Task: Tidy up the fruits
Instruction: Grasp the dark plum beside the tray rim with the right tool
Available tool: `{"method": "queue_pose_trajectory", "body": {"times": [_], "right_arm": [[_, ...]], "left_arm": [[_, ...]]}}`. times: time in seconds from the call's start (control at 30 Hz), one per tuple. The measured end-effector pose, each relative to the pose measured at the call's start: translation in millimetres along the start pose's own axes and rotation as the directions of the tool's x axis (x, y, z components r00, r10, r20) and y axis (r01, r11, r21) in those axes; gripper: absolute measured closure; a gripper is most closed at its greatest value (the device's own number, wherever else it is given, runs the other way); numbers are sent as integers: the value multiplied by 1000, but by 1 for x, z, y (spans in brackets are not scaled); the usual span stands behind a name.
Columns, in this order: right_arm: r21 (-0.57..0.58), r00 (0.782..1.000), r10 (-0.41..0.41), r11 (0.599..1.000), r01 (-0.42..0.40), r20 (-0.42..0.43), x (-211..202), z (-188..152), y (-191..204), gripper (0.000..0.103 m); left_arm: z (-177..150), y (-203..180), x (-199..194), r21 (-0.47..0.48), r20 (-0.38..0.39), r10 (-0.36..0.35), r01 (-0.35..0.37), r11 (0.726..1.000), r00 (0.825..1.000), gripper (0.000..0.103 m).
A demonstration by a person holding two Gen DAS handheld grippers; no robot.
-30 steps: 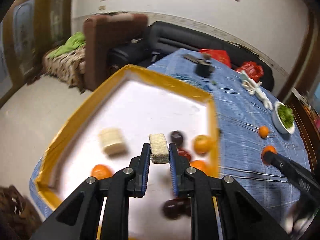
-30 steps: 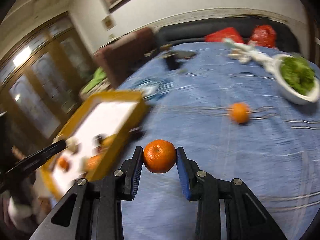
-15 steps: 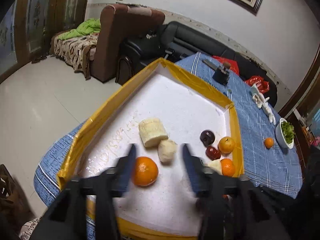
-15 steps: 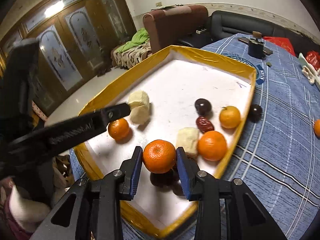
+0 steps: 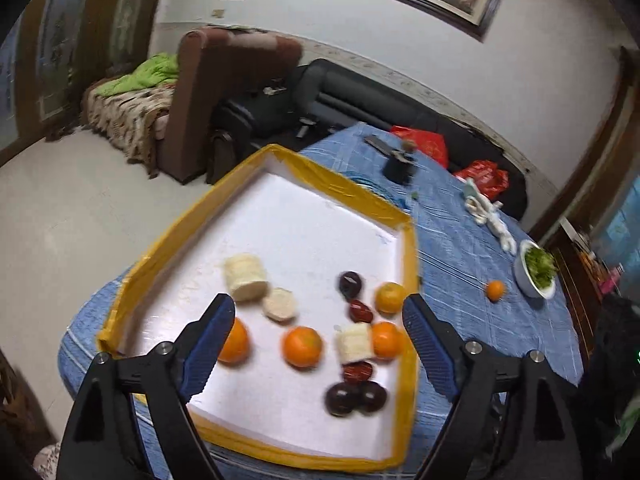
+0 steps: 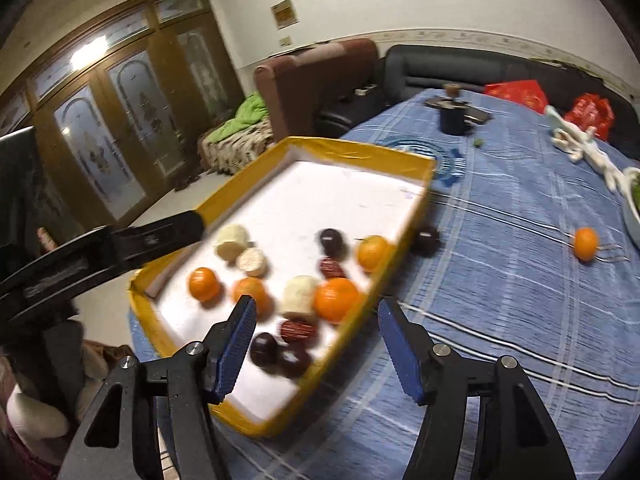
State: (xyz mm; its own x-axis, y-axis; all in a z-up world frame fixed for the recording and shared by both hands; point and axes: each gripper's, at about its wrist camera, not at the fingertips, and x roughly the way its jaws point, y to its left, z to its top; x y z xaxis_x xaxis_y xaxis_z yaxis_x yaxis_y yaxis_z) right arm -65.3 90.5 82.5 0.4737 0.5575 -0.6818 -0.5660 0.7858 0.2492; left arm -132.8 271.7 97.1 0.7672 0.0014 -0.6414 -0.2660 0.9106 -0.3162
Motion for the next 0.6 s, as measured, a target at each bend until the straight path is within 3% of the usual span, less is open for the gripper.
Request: {"method": "queue_pose_trajectory", "body": {"times": [0.27, 0.43, 0.6], "right_arm": [[14, 989, -147, 989, 147, 9, -17, 0, -57, 34], [81, 989, -150, 986, 149, 0, -3, 17, -96, 34], [24, 991, -126, 992, 127, -37, 35, 42, -92, 34]], "left_arm": [[-3, -7, -7, 9, 6, -32, 32, 999, 999, 18], [-4, 8, -5, 2, 5, -17, 17, 1000, 1000, 18], [-1, 26, 2, -22, -8, -8, 8, 1000, 1000, 18]]}}
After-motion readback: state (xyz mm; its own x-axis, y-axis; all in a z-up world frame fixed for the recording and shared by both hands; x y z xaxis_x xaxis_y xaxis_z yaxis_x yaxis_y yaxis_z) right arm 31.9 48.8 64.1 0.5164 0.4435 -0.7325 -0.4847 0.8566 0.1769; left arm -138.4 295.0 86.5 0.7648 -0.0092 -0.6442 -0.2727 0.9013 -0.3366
